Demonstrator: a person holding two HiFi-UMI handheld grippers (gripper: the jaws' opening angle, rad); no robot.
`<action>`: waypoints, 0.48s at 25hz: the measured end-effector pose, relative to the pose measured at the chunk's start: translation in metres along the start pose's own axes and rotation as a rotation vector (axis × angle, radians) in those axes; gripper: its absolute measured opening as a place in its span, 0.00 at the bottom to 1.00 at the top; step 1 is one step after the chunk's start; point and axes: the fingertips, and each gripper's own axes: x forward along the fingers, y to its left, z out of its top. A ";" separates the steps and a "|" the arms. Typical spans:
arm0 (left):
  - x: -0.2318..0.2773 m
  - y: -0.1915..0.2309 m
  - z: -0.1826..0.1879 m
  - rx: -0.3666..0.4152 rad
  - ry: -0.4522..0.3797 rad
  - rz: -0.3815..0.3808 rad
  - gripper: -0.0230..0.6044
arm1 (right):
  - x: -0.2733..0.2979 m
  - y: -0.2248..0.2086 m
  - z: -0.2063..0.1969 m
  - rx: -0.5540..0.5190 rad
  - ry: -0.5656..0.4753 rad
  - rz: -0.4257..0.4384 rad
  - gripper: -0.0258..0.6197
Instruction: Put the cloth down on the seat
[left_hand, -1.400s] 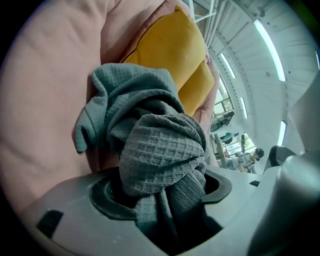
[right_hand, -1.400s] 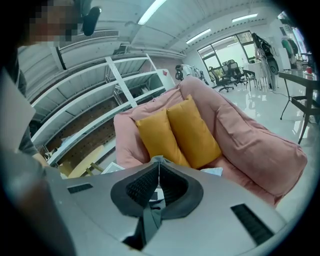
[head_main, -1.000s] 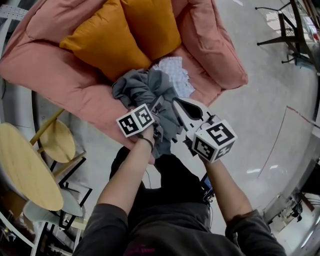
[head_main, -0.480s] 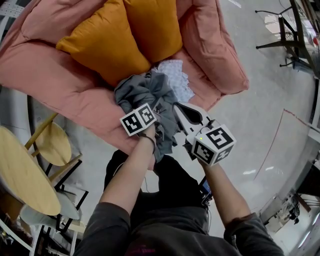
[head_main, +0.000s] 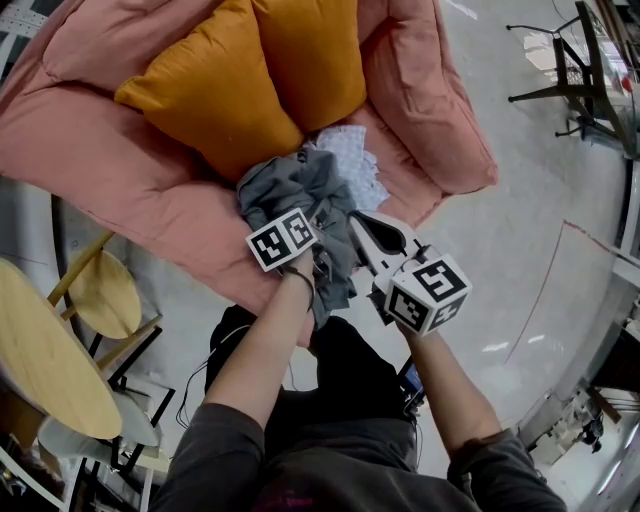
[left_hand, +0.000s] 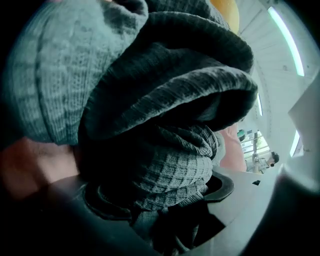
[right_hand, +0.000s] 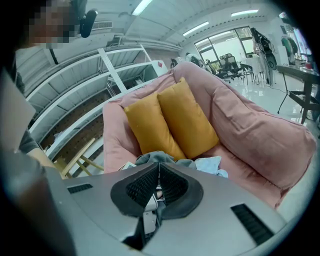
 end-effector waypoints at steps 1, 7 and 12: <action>-0.002 -0.001 0.001 -0.004 0.004 -0.008 0.66 | 0.000 0.001 0.001 0.000 -0.002 -0.001 0.07; -0.025 -0.015 0.007 -0.009 0.004 -0.025 0.70 | -0.006 0.013 0.014 -0.002 -0.018 -0.007 0.07; -0.054 -0.035 0.009 0.019 -0.011 -0.019 0.70 | -0.023 0.027 0.028 -0.004 -0.033 -0.007 0.07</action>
